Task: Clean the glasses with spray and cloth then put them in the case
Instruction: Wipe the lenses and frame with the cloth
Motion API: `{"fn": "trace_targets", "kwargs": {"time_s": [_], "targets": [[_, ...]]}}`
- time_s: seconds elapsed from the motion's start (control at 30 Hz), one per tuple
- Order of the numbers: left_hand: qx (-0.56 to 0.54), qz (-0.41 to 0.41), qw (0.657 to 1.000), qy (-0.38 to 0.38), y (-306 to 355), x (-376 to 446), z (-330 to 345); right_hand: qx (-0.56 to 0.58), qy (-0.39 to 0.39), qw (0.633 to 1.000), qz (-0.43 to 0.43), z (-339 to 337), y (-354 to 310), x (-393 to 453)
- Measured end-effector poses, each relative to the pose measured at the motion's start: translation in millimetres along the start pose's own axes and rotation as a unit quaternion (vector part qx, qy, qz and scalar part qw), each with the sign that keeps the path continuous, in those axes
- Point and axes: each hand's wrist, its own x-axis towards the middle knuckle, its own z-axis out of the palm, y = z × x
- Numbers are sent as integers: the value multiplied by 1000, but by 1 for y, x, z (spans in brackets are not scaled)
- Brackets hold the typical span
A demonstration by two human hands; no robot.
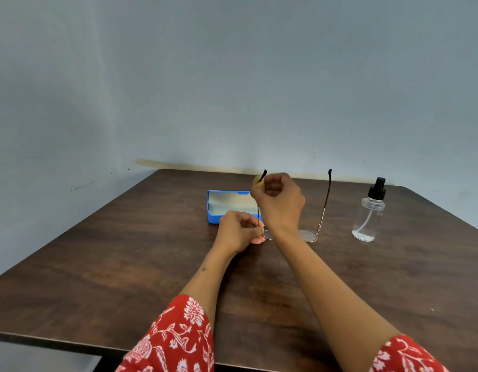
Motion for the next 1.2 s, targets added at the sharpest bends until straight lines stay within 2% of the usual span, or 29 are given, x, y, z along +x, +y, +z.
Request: {"fn": "trace_targets", "kwargs": {"time_s": [0.1,0.2,0.47,0.63,0.77,1.0,1.2], "targets": [[11,15,1000,-3,3,-3,-1,-56,-44,997,36,-1,16,-9],[8,14,1000,-7,4,-3,-1,-72,-50,995,40,-2,18,-7],[-6,-6,1000,2,-3,2,1,41,39,998,3,0,-10,5],[11,14,1000,-3,1,-2,0,-47,-41,997,47,-2,12,-8],[16,17,1000,-5,3,-2,0,-85,-56,993,56,-3,17,-8],[-5,16,1000,-1,-3,2,1,-30,-34,999,19,-3,-6,4],[-4,3,1000,4,-4,3,1,12,-11,1000,21,-6,-18,7]]}}
